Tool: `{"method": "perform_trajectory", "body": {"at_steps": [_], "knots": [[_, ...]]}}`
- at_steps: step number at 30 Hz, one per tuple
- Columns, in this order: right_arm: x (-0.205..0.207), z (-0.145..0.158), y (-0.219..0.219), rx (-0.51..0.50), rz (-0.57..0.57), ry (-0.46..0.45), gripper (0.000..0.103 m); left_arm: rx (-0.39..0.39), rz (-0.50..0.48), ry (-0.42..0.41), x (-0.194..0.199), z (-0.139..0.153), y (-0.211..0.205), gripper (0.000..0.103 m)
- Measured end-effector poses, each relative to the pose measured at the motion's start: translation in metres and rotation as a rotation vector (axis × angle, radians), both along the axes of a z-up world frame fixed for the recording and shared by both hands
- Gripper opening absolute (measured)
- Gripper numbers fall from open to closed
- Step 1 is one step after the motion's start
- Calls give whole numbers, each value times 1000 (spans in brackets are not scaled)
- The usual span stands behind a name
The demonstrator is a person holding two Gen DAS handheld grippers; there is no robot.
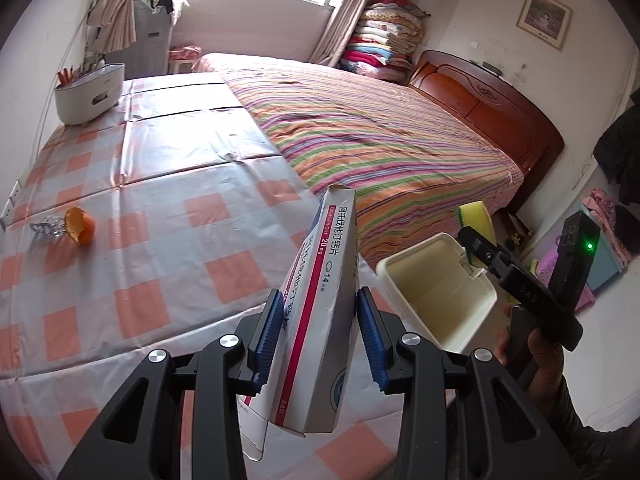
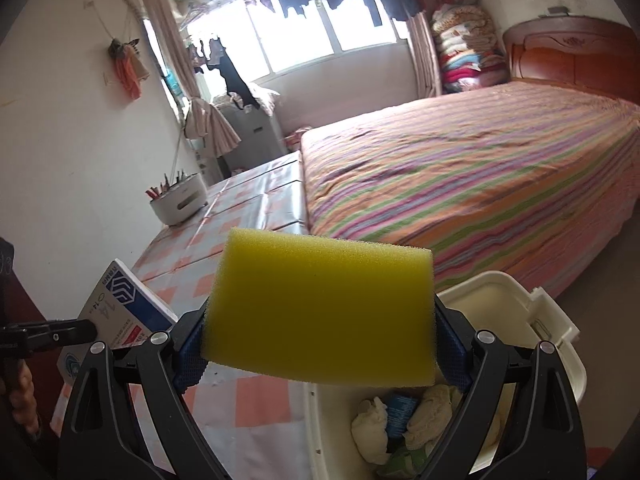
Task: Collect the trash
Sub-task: 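Carry the sponge over the bin and open the right tool while the left tool carries the box, then lower the medicine box into the cream bin and open the left tool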
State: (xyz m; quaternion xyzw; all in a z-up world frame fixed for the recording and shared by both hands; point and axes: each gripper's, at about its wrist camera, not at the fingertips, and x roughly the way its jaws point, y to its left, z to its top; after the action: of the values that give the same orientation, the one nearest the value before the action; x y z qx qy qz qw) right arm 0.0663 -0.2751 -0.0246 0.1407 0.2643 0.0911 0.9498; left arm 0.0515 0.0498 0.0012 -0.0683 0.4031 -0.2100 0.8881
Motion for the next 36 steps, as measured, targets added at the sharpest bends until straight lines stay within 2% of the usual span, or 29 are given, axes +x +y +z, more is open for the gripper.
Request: {"method": "perform_trajectory", "body": {"at_steps": [6,15,31,36], "knots": [[-8,-1,-18,15,-76,0,89,-13,-45,0,0,0,-24,37],[-20,-3,-26,20,-126,8,90,-17,-116,11,-3,0,-58,37],[-28,-4,-33,76,-145,22,95,-9,-169,21,-1,1,-81,37],[-36,7,-44,94,-179,-24,95,-9,-185,19,3,2,-90,37]]}}
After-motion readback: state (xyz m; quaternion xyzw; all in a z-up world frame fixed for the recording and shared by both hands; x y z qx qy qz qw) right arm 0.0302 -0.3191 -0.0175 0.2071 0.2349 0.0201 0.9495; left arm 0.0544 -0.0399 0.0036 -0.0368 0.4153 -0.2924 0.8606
